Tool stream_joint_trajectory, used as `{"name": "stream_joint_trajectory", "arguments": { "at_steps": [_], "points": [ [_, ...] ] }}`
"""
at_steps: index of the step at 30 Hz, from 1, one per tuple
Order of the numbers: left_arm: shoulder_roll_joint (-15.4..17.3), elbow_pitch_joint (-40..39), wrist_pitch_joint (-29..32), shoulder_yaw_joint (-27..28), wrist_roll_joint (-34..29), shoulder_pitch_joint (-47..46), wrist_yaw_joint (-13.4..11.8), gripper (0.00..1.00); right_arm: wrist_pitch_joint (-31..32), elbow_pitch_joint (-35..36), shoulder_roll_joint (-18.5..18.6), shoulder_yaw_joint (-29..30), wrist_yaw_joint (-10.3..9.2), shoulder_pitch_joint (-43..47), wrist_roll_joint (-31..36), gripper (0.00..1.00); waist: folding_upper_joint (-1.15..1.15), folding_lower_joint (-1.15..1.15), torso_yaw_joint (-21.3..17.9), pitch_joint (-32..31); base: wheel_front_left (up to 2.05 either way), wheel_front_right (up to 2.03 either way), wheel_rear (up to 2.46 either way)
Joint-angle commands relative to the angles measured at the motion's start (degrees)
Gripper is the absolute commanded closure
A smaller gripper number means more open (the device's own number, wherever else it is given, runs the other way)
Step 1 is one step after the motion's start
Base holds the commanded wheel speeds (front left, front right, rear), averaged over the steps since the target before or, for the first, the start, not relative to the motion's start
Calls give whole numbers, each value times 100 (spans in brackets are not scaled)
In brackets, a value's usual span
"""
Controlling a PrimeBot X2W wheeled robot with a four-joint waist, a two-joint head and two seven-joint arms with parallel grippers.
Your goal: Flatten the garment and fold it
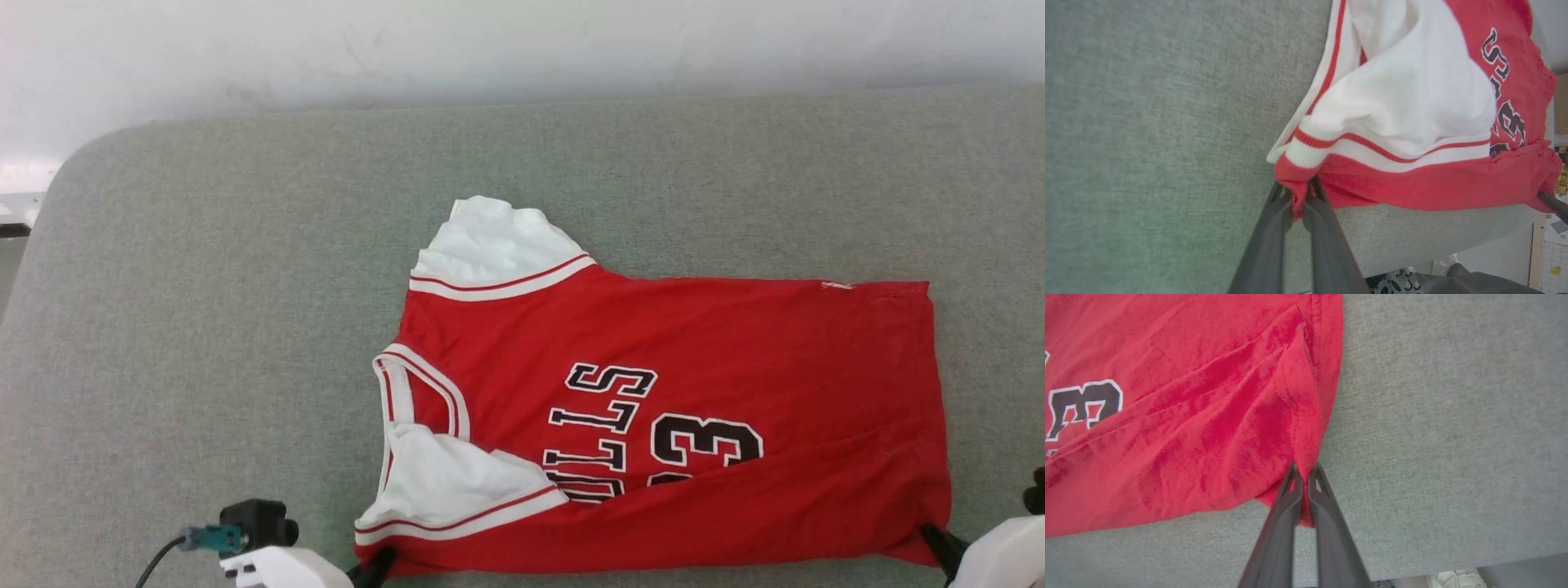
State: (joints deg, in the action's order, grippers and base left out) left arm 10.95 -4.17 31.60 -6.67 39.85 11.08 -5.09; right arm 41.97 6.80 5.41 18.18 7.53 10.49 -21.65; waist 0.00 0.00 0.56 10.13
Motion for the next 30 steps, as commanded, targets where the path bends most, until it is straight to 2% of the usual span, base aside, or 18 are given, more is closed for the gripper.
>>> {"name": "stream_joint_trajectory", "arguments": {
  "at_steps": [1,3,4,5,6,7,8,9,18,24,26,28,30],
  "points": [
    [-12,150,-52,1,-2,-163,29,100,-61,-86,16,-38,-4,-89,30,100,0,0,-13,13,0,0,0],
    [-21,350,-94,-10,-8,-282,60,100,-100,-224,40,-88,-4,-142,38,100,0,0,-28,24,0,0,0],
    [-38,432,-167,10,-18,-347,61,93,-128,-290,43,-96,-4,-173,36,100,0,0,-37,30,0,0,0],
    [-39,509,-189,-1,-27,-390,79,77,-185,-343,44,-89,-4,-211,47,100,0,0,-50,35,0,0,0],
    [-48,563,-208,-6,-20,-420,93,60,-237,-395,47,-94,-4,-245,57,65,0,0,-61,43,0,0,0],
    [-68,603,-248,7,-2,-451,104,22,-260,-452,46,-99,-4,-271,51,41,0,0,-71,52,0,0,0],
    [-77,641,-271,11,9,-474,116,0,-279,-499,50,-109,-4,-292,45,22,0,0,-80,62,0,0,0],
    [-76,675,-278,7,15,-492,130,0,-300,-536,56,-120,-4,-308,39,0,0,0,-85,72,0,0,0],
    [-101,505,-525,194,145,-383,134,0,-456,-423,98,-122,-4,-321,-115,0,0,0,-57,73,0,0,0],
    [-96,-263,-957,448,-19,-11,-89,0,-743,196,66,20,-4,-210,-45,0,0,0,-9,35,0,0,0],
    [-103,-560,-1287,547,-250,57,-217,0,-1019,439,25,109,-4,-200,131,0,0,0,8,42,0,0,0],
    [-195,-807,-1882,713,-558,-13,-398,0,-1427,644,-55,222,-4,-242,357,0,0,0,15,69,0,0,0],
    [-192,-973,-2493,734,-912,-203,-383,0,-1859,806,-126,210,-4,-322,564,0,0,0,0,137,0,0,0]
  ]
}}
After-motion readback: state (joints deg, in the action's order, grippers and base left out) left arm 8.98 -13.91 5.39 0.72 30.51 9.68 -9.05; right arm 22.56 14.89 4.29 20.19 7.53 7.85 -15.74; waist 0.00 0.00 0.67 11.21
